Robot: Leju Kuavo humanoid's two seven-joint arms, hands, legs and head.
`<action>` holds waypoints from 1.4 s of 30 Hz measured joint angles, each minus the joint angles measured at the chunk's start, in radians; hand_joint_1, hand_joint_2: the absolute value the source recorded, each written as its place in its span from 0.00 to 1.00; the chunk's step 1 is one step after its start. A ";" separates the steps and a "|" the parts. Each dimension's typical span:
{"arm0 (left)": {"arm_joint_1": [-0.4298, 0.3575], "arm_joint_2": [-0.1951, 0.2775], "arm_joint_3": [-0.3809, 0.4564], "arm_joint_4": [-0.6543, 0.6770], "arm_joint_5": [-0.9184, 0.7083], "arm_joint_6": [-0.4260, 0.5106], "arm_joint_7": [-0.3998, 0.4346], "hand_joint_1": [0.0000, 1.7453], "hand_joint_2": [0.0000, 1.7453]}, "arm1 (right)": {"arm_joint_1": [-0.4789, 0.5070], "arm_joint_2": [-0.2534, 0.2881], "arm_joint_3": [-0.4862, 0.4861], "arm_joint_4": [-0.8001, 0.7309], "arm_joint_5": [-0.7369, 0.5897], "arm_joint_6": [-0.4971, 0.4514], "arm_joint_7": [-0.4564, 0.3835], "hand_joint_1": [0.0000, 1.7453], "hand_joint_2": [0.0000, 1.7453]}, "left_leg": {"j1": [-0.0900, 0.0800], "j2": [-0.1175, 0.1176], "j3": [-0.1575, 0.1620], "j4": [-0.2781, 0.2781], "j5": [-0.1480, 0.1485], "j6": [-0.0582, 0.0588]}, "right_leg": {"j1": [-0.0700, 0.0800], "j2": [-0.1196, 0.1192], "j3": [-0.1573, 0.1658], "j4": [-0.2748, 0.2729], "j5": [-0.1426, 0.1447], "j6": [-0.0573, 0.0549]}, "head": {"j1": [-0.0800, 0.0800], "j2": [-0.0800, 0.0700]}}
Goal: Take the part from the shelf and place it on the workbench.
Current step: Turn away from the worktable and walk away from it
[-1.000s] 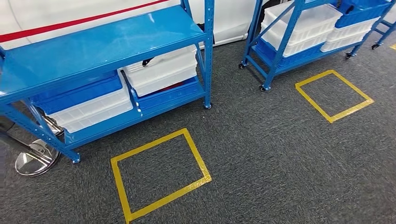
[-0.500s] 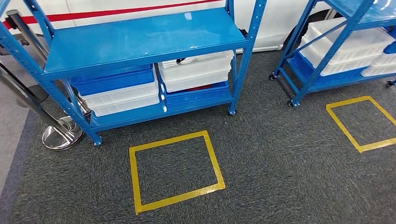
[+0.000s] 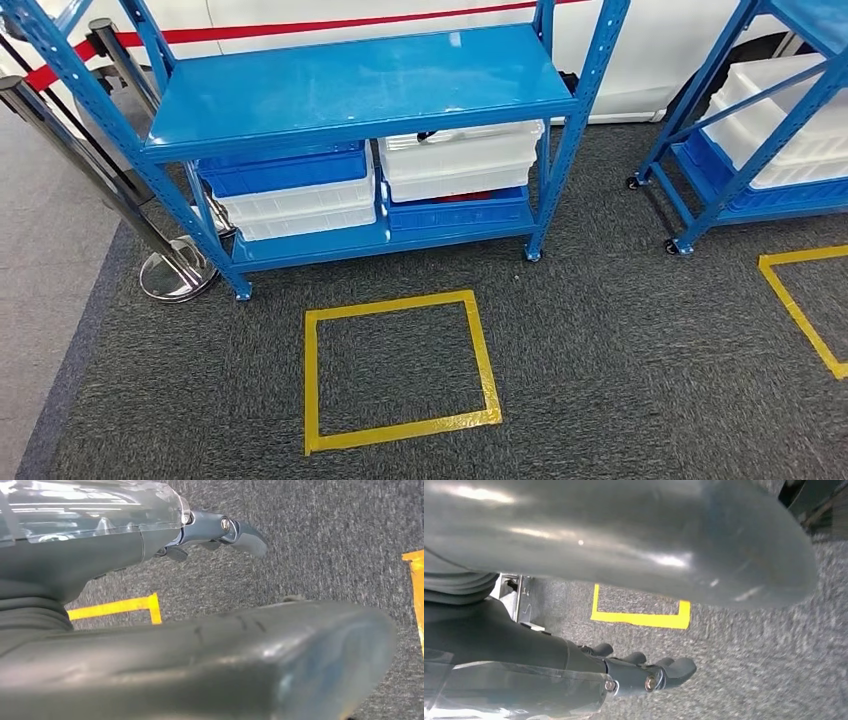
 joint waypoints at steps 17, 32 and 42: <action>0.007 0.004 -0.001 0.000 -0.015 -0.017 0.005 0.00 0.00 | 0.001 0.003 -0.009 0.001 -0.004 -0.001 0.010 0.00 0.00 | -0.006 -0.009 0.264 -0.311 0.029 0.060 | -0.004 -0.008 -0.182 0.183 -0.045 0.065 | 0.000 0.000; 0.014 0.005 -0.002 0.002 -0.011 -0.016 0.020 0.00 0.00 | 0.007 0.009 -0.017 0.002 0.003 0.002 0.010 0.00 0.00 | -0.004 0.000 0.069 -0.071 -0.109 0.009 | 0.000 -0.003 -0.009 0.019 -0.001 0.005 | 0.000 0.000; 0.018 0.006 -0.001 0.003 -0.011 -0.015 0.020 0.00 0.00 | -0.002 0.010 -0.017 0.001 0.002 -0.006 0.003 0.00 0.00 | -0.010 0.000 0.156 -0.275 0.093 0.073 | 0.000 -0.001 -0.041 0.211 -0.033 0.054 | 0.000 0.000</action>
